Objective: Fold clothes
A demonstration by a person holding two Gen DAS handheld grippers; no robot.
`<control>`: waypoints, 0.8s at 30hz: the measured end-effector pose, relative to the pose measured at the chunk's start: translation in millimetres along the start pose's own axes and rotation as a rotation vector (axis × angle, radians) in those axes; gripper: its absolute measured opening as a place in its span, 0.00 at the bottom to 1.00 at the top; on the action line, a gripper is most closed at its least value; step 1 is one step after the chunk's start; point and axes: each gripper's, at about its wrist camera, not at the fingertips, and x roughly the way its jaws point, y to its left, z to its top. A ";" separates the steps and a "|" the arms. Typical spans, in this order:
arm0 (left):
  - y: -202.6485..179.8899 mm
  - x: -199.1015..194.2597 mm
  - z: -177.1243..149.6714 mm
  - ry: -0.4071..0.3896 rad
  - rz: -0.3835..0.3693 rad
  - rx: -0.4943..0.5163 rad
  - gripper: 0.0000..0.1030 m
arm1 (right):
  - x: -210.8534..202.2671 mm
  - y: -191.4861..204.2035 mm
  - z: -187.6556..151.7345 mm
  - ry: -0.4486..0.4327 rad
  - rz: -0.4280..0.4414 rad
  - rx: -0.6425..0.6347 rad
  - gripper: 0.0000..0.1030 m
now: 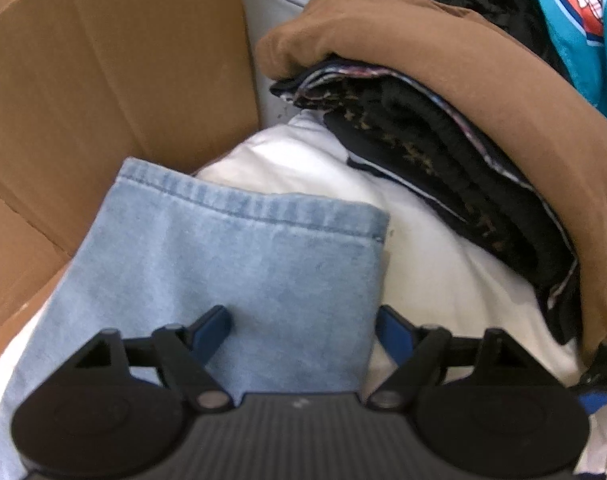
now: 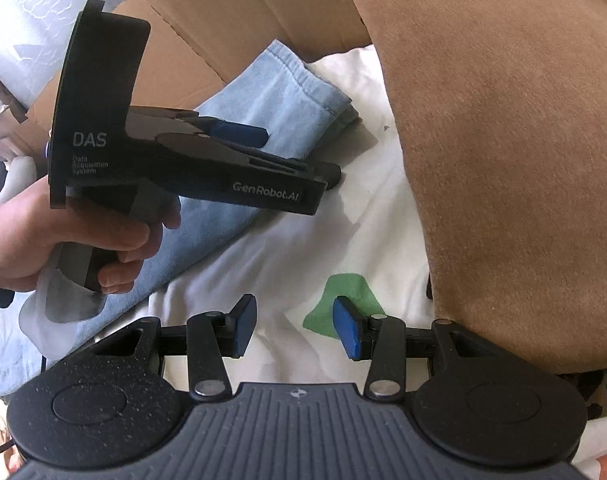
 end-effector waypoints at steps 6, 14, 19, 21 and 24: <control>7.9 -24.4 -2.2 -0.063 0.016 0.005 0.59 | -2.4 6.2 2.8 -0.028 0.003 -0.018 0.48; 13.4 -42.9 0.9 -0.112 0.004 0.018 0.11 | -0.1 16.4 17.9 -0.069 -0.017 -0.047 0.48; 22.3 -52.3 6.2 -0.121 -0.039 -0.026 0.05 | -2.6 15.3 21.3 -0.089 -0.024 -0.049 0.48; 28.2 -55.6 7.7 -0.127 -0.051 -0.043 0.04 | -3.7 14.3 21.7 -0.104 -0.019 -0.042 0.48; 41.2 -58.8 9.3 -0.139 -0.078 -0.090 0.04 | -5.0 10.6 22.3 -0.125 -0.017 -0.024 0.48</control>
